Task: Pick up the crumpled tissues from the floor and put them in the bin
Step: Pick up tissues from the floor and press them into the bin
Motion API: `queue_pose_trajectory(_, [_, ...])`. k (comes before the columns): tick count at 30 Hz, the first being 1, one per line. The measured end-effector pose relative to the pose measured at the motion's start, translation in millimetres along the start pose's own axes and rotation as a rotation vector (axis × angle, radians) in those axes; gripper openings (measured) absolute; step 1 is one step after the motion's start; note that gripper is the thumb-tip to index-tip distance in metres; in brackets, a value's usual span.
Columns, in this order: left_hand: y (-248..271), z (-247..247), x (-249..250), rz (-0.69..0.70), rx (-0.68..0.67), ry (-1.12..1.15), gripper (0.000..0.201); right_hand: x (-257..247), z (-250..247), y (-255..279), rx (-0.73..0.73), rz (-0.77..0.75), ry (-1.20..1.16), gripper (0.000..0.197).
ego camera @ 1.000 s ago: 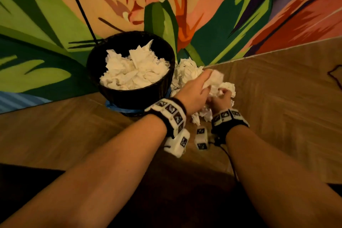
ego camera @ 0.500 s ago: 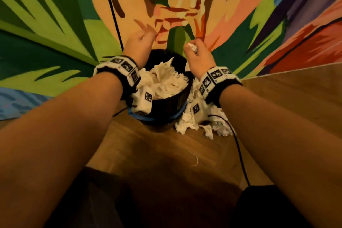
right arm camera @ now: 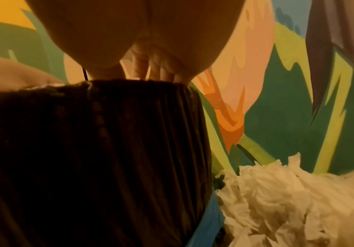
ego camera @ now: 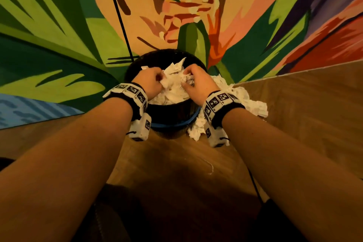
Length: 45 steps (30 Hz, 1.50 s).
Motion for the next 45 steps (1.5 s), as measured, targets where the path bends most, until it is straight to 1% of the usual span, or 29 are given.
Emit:
queue_pose_trajectory(2, [0,3,-1,0.008,0.018,-0.090,0.011,0,3,1,-0.031,-0.050,0.035,0.027])
queue_pose_trajectory(4, [2,5,-1,-0.004,0.033,-0.219,0.009,2,0,3,0.001,-0.070,0.065,0.030])
queue_pose_trajectory(6, [3,12,-4,-0.007,-0.038,-0.252,0.011,1,-2,4,0.009,-0.088,0.095,0.032])
queue_pose_trajectory(7, [5,16,-6,-0.014,-0.088,-0.246,0.013,0,0,4,-0.016,-0.101,0.105,0.033])
queue_pose_trajectory(8, [6,20,-7,-0.022,-0.125,-0.247,0.019,-2,2,5,-0.048,-0.115,0.118,0.035])
queue_pose_trajectory(10, [8,24,-9,-0.070,-0.151,-0.279,0.040,-6,6,8,-0.109,-0.133,0.174,0.043])
queue_pose_trajectory(12, [8,30,-11,-0.133,-0.162,-0.353,0.045,-13,12,12,-0.175,-0.175,0.288,0.054])
queue_pose_trajectory(14, [9,38,-10,-0.151,-0.190,-0.423,0.045,-16,20,16,-0.238,-0.203,0.427,0.061])
queue_pose_trajectory(17, [13,56,-4,-0.115,-0.268,-0.438,0.052,-12,20,17,-0.224,-0.160,0.543,0.067])
queue_pose_trajectory(20, [16,60,-4,-0.126,-0.287,-0.441,0.051,-13,18,18,-0.181,-0.138,0.550,0.069])
queue_pose_trajectory(22, [17,56,-1,-0.096,-0.244,-0.453,0.052,-14,17,20,-0.167,-0.155,0.512,0.067])
queue_pose_trajectory(24, [19,39,8,-0.022,-0.101,-0.402,0.048,-11,11,24,-0.107,-0.157,0.416,0.054])
queue_pose_trajectory(26, [23,21,22,0.061,0.022,-0.331,0.042,-1,-3,27,0.017,-0.103,0.247,0.038])
queue_pose_trajectory(27, [24,14,28,0.084,0.056,-0.314,0.037,5,-12,28,0.092,-0.075,0.153,0.035])
queue_pose_trajectory(28, [25,9,34,0.100,0.082,-0.304,0.032,11,-22,29,0.165,-0.059,0.081,0.035])
queue_pose_trajectory(30, [26,-2,47,0.129,0.134,-0.252,0.025,24,-42,33,0.278,-0.027,0.027,0.035])
queue_pose_trajectory(33, [32,-15,74,0.222,0.202,-0.101,0.023,54,-61,50,0.359,0.063,0.041,0.031])
queue_pose_trajectory(35, [43,-14,100,0.309,0.200,-0.016,0.021,80,-57,68,0.307,0.157,0.065,0.024])
queue_pose_trajectory(37, [59,-2,125,0.391,0.155,0.019,0.020,104,-35,91,0.163,0.228,0.114,0.020])
queue_pose_trajectory(40, [84,26,155,0.488,0.071,0.039,0.018,132,11,137,-0.081,0.303,0.154,0.021])
queue_pose_trajectory(42, [96,47,161,0.499,0.026,0.064,0.016,148,47,171,-0.266,0.387,0.164,0.023])
queue_pose_trajectory(44, [106,79,161,0.495,-0.039,0.046,0.014,163,82,207,-0.388,0.526,0.058,0.027])
queue_pose_trajectory(45, [110,99,157,0.481,-0.082,0.017,0.014,166,98,224,-0.446,0.567,0.029,0.031])
Point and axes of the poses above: each hand's wrist, its own y-axis away from the middle knuckle, its own z-axis out of the palm, x = y × z, the point moved 10 cm from there along -y, towards the middle knuckle, and after that the axes turned 15 degrees about -z, right-handed, at the moved point
